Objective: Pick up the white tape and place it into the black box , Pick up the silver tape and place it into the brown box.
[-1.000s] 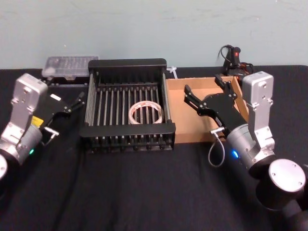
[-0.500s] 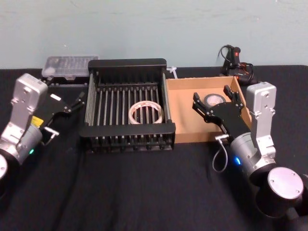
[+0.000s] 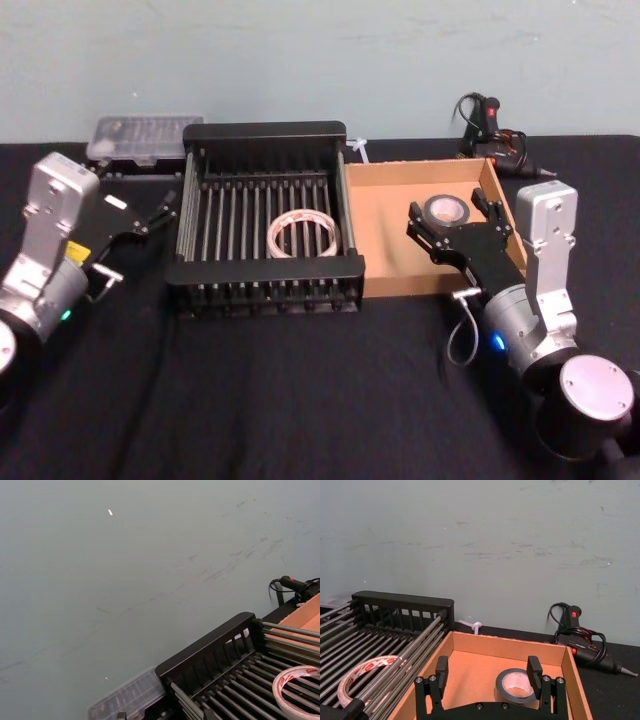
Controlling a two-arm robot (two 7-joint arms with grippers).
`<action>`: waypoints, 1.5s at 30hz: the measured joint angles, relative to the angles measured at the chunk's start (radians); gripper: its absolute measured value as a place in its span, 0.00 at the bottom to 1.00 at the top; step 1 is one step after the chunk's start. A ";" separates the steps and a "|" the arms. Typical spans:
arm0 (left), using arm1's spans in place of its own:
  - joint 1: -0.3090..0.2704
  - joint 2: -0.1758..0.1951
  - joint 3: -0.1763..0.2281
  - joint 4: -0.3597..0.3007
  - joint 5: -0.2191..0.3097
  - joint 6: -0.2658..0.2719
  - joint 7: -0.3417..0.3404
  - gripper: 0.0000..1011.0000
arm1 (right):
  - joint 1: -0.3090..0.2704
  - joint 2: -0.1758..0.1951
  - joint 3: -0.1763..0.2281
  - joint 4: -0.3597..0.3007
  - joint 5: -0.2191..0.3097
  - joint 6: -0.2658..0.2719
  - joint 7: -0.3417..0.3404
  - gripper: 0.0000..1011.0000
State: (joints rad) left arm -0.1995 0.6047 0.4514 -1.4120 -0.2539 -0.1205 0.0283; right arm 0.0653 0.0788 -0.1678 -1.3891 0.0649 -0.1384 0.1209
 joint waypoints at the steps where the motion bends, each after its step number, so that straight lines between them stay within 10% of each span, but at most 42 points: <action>1: 0.000 0.000 0.000 0.000 0.000 0.000 0.000 0.99 | 0.000 0.000 0.000 0.000 0.000 0.000 0.000 0.99; 45: 0.000 0.000 0.000 0.000 0.000 0.000 0.000 0.99 | 0.001 0.000 -0.003 -0.001 0.000 0.002 -0.002 0.99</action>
State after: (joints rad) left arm -0.1995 0.6047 0.4514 -1.4120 -0.2539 -0.1205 0.0283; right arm 0.0662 0.0786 -0.1707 -1.3897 0.0650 -0.1365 0.1187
